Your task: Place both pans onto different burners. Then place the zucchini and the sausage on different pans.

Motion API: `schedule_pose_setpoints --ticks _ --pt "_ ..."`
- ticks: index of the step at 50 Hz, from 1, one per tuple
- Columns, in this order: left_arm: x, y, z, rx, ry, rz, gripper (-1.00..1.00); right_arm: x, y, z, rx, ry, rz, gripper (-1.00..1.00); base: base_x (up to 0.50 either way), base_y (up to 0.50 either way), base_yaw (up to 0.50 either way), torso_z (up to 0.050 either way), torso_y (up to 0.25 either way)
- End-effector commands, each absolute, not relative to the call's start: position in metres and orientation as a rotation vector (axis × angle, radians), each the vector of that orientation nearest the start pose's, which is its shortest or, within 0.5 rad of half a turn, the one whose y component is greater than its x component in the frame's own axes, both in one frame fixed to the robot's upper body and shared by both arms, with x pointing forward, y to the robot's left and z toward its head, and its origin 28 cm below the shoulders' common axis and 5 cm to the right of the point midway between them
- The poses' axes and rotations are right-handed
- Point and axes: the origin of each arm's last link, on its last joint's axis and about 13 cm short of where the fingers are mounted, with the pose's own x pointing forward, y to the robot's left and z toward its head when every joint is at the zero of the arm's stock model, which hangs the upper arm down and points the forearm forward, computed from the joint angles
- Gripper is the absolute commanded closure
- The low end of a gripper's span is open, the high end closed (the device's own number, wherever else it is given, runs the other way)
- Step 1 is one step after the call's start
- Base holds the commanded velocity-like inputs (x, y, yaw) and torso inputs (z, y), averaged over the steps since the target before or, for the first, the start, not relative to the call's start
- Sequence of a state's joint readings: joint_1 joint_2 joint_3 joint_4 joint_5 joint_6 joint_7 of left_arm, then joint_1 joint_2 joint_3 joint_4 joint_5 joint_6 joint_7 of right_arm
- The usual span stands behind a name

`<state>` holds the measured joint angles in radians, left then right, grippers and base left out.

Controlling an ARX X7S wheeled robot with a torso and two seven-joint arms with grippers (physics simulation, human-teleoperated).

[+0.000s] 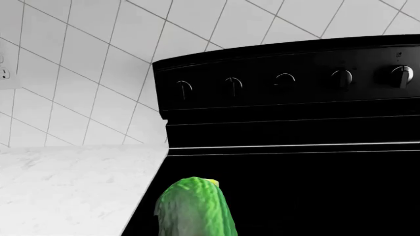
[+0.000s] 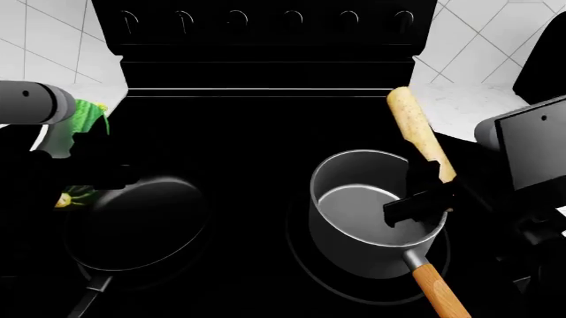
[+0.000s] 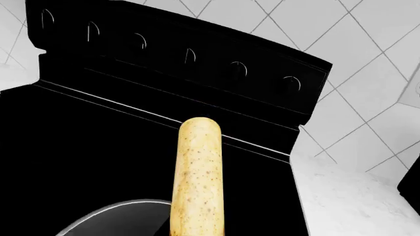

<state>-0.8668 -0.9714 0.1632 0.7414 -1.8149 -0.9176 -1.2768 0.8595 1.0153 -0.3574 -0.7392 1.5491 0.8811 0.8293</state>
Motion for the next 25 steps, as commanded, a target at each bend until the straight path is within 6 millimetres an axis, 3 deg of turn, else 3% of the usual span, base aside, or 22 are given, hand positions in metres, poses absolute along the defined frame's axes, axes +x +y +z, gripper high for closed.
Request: schedule_pose_setpoints --ticks 1,8,25 --pt "0.174 0.258 0.281 0.081 0.001 0.015 1.00 0.207 -0.147 0.263 -0.292 0.131 0.190 1.00 0.00 0.00 0.00 0.000 0.000" --pt "0.175 0.260 0.280 0.078 0.003 0.021 1.00 0.216 -0.145 0.263 -0.327 0.177 0.188 1.00 0.00 0.00 0.00 0.000 0.001" --pt "0.176 0.265 0.276 0.064 0.013 0.035 1.00 0.212 -0.130 0.262 -0.399 0.238 0.240 1.00 0.00 0.00 0.00 0.001 0.001"
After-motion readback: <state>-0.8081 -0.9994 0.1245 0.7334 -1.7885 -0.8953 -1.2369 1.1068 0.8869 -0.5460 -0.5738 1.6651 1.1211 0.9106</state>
